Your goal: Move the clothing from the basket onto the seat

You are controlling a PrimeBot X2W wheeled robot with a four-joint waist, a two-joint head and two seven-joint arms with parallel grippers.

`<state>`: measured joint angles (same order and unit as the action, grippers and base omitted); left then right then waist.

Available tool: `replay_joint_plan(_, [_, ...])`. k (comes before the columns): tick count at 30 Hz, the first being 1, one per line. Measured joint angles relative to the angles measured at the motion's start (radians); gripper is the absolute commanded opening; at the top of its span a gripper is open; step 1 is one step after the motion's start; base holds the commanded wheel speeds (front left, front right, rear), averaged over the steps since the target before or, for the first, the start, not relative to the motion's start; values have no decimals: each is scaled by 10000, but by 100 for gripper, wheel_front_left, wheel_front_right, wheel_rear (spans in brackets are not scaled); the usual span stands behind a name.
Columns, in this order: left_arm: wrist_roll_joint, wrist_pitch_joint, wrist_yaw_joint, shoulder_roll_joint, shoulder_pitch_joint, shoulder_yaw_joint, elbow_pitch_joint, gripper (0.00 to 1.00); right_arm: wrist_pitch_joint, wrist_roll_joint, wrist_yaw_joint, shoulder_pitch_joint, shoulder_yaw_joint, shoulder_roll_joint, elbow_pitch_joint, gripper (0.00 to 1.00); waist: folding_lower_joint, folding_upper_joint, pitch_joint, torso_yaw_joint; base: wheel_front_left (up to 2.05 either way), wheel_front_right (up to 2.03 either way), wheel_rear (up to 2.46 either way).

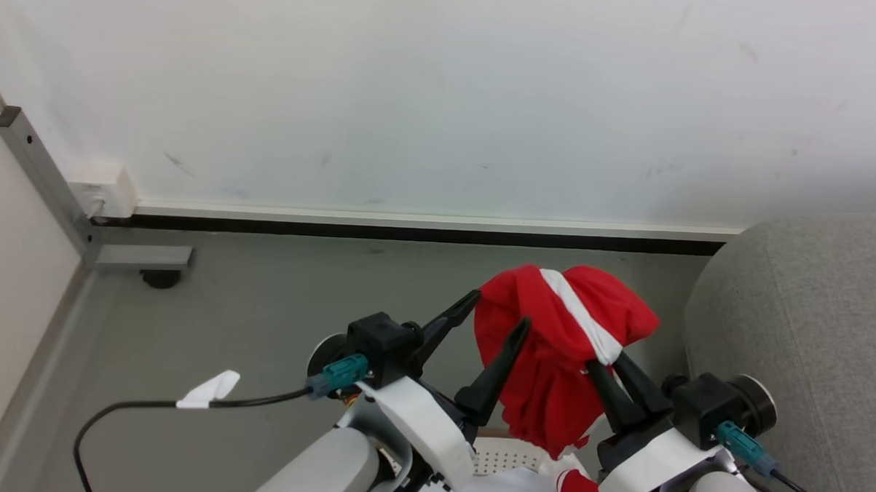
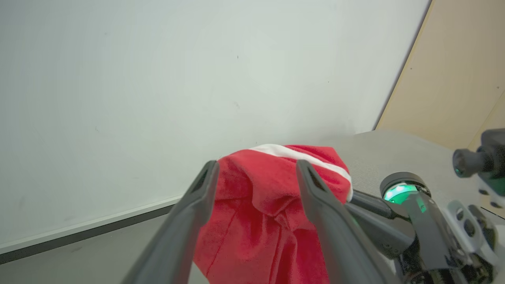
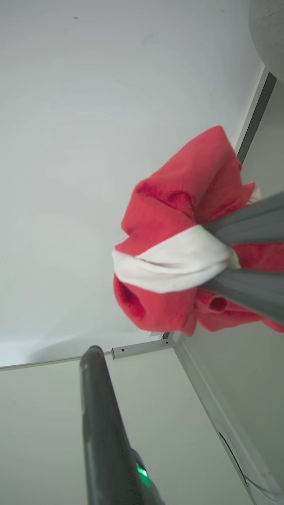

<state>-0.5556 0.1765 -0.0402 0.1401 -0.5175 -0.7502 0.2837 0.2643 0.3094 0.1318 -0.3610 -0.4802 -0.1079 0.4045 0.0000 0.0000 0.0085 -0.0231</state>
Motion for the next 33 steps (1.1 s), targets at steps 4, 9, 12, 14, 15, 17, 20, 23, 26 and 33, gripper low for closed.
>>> replay_joint_plan(4, [48,142,-31,146,58,-59,-121,100,-2,-132,0,12,397,-171,-222,0,0,0,122,-383,0,0,0])
replay_joint_plan(9, [297,291,-33,270,113,-167,-245,100,-2,-374,0,87,1005,-389,-646,0,0,0,269,-1002,0,0,0])
replay_joint_plan(12, [362,351,-8,311,139,-196,-265,100,0,-570,0,265,1377,-550,-928,0,0,1,350,-1424,0,0,0])
replay_joint_plan(14, [401,360,35,355,146,-224,-270,100,-2,-646,0,392,1615,-610,-1127,0,0,0,406,-1718,0,0,0])
replay_joint_plan(15, [445,370,54,366,146,-253,-270,100,0,-688,0,446,1724,-631,-1220,0,0,0,435,-1873,0,0,0])
replay_joint_plan(17, [458,426,61,410,155,-274,-272,100,0,-761,0,585,1925,-648,-1421,0,0,0,488,-2186,0,0,0])
replay_joint_plan(20, [558,462,63,451,170,-336,-278,100,0,-853,0,772,2159,-646,-1636,0,0,1,574,-2666,0,0,0])
replay_joint_plan(23, [631,543,63,525,174,-355,-291,100,0,-899,0,876,2343,-637,-1789,0,0,1,662,-3143,0,0,0])
replay_joint_plan(26, [736,631,65,591,174,-368,-293,100,-2,-917,0,1032,2502,-606,-1893,0,0,0,756,-3582,0,0,0])
replay_joint_plan(33, [993,763,12,658,174,-430,-307,100,0,-988,0,1229,2661,-508,-2098,0,0,0,986,-4347,0,0,0])
